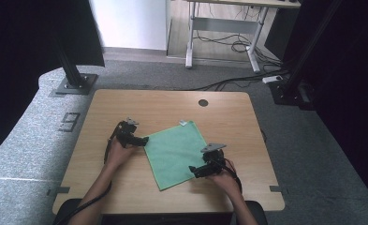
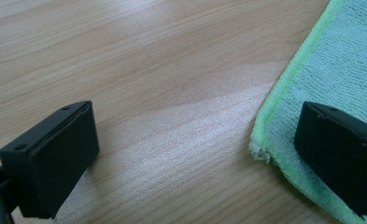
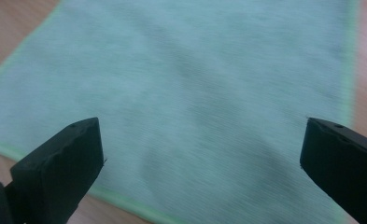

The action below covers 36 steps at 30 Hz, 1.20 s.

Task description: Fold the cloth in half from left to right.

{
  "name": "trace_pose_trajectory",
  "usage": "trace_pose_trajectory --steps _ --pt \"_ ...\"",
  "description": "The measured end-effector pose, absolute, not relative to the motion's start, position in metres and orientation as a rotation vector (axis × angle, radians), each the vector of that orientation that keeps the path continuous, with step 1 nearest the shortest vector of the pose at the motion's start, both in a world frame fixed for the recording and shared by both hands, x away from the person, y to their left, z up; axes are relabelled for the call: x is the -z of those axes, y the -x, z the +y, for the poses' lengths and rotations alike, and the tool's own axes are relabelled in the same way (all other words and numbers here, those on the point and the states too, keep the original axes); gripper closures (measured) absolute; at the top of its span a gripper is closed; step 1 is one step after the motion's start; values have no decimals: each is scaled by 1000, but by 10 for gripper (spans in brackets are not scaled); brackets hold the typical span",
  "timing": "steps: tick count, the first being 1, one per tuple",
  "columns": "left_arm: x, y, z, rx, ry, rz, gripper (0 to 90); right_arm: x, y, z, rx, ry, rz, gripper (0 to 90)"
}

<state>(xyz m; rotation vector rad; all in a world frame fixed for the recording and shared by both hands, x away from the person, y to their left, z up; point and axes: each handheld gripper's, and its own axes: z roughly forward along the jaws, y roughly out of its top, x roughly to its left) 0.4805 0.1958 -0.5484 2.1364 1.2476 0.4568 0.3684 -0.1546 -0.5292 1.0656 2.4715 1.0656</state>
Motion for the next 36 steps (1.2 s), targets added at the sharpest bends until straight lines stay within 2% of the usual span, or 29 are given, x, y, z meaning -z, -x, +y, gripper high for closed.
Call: trace_pose_trajectory --steps 7,16,20,24,29,30,32,34,36 --pt "548 -481 196 -458 -2140 1245 0 531 -358 -118 -1097 -971 2555 0" --pt "549 -481 196 -460 -2135 1246 0 535 -338 -80 -1123 -855 2639 119" --pt "549 -481 196 -459 -2135 1245 0 536 -326 -62 -1122 -777 2687 142" --pt "548 -481 196 -456 -2138 1236 8 538 -314 -46 -1089 -695 2717 234" --pt "548 -480 195 -456 -2130 1218 41 538 -302 -35 -1056 -606 2730 408" --pt "548 -480 195 -456 -2130 1218 50 538 -302 -35 -1056 -606 2730 408" --pt "548 -479 195 -456 -2131 1211 63 538 -298 -32 -1032 -567 2731 508" --pt "547 -477 195 -454 -2125 1185 111 537 -298 -33 -1030 -557 2738 586" --pt "547 -474 194 -450 -2123 1146 207 536 -298 -33 -1016 -562 2736 660"
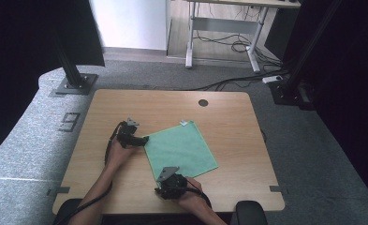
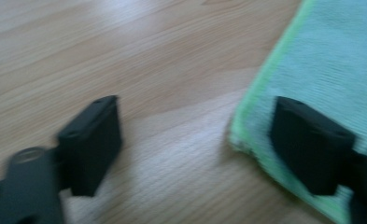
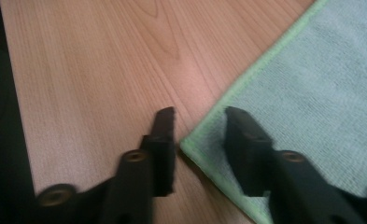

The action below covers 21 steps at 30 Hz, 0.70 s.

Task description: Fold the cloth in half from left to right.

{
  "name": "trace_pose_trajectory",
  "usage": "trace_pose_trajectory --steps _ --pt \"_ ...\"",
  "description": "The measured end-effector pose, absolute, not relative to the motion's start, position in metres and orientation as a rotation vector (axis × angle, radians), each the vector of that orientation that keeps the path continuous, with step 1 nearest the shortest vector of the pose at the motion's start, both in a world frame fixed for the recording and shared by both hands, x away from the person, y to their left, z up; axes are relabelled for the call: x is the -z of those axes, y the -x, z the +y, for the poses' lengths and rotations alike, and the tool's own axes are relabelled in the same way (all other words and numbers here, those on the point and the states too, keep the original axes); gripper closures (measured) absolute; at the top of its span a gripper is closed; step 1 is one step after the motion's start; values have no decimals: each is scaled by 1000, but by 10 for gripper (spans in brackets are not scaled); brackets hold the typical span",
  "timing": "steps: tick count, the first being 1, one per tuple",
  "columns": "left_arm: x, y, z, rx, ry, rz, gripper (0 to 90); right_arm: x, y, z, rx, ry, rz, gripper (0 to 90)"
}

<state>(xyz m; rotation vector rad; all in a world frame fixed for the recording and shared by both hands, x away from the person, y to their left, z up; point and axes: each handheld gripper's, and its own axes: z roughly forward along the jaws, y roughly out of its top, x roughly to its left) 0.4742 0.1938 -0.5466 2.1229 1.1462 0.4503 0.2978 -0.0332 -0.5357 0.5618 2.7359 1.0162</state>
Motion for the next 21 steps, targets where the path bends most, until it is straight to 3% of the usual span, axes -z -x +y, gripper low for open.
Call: trace_pose_trajectory --steps 4,9,21 --pt "543 -469 188 -425 -2140 1101 454 535 -302 -36 -1013 -616 2728 834" --pt "542 -468 184 -332 -2134 1080 849 535 -303 -37 -1018 -647 2728 858" --pt "523 -468 198 -306 -2079 1139 885 527 -303 -28 -1160 -636 2728 862"
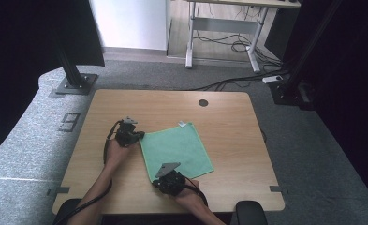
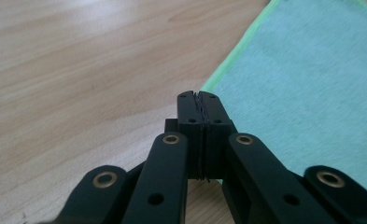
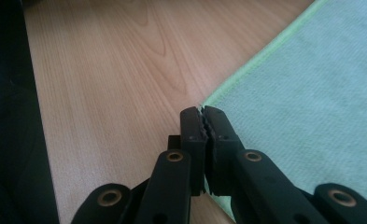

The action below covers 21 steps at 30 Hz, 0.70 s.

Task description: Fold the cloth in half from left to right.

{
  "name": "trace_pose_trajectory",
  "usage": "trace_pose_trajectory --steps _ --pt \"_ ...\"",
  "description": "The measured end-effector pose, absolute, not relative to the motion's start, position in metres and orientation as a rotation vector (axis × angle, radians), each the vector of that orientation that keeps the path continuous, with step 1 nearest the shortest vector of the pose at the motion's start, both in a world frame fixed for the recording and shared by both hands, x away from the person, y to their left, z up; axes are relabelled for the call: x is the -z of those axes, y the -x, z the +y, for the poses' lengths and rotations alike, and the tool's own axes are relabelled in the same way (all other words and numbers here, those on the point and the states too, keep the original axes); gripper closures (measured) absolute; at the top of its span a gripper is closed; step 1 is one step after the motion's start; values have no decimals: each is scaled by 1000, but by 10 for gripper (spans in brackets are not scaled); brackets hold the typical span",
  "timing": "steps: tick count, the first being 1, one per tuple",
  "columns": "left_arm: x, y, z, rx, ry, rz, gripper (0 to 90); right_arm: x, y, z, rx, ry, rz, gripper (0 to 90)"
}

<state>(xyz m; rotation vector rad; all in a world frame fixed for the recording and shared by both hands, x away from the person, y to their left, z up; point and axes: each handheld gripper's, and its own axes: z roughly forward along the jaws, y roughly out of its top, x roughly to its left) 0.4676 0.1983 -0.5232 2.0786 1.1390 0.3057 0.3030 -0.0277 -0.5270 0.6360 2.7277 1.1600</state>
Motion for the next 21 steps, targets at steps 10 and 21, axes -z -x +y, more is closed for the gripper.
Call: trace_pose_trajectory --steps 10,21 --pt "509 -473 191 -297 -1991 1122 881 504 -311 -53 -1180 -712 2624 861" --pt "497 -492 155 -291 -1996 1073 874 497 -317 -86 -1163 -790 2557 861"
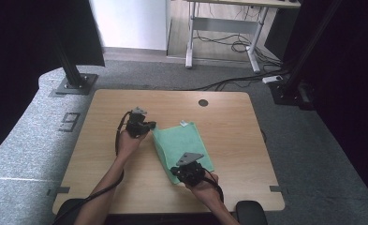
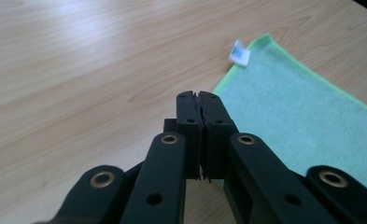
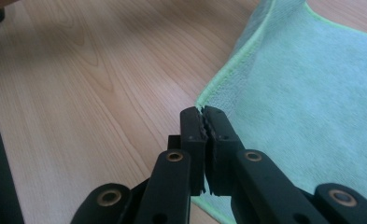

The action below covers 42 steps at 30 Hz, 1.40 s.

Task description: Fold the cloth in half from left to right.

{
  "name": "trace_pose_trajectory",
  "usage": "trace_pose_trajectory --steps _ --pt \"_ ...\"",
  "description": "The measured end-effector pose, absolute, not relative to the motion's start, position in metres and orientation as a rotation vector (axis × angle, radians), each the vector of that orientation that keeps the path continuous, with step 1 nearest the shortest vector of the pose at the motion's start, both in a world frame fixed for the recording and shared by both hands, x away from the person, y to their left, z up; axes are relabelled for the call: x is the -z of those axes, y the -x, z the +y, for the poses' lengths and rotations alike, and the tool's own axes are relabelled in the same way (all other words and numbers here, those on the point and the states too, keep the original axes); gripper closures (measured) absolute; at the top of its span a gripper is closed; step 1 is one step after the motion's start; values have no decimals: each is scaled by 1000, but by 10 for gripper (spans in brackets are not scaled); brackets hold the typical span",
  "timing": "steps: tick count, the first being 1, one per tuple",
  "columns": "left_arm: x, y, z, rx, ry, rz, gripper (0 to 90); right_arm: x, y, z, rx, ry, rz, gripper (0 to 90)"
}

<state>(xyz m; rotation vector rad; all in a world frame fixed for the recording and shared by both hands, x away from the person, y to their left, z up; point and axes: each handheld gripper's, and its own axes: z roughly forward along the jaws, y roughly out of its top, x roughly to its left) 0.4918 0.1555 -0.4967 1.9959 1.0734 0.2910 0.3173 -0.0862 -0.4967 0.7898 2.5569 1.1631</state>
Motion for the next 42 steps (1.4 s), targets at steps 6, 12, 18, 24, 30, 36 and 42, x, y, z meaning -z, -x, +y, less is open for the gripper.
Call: trace_pose_trajectory --steps 6,12,18,24,30,36,42 --pt "494 -502 132 -319 -2016 1053 873 496 -320 -99 -1148 -835 2530 861" --pt "497 -513 111 -359 -2064 1033 872 492 -323 -112 -1139 -868 2498 862" --pt "495 -520 96 -361 -2080 1015 871 490 -327 -129 -1127 -925 2465 862" --pt "489 -524 76 -361 -2102 974 866 492 -329 -148 -1119 -978 2452 862" --pt "488 -530 51 -365 -2149 932 864 495 -330 -165 -1122 -1001 2460 862" --pt "493 -536 35 -361 -2184 928 864 498 -334 -177 -1108 -1034 2453 861" --pt "504 -542 25 -360 -2216 935 856 508 -340 -183 -1084 -1075 2464 860"
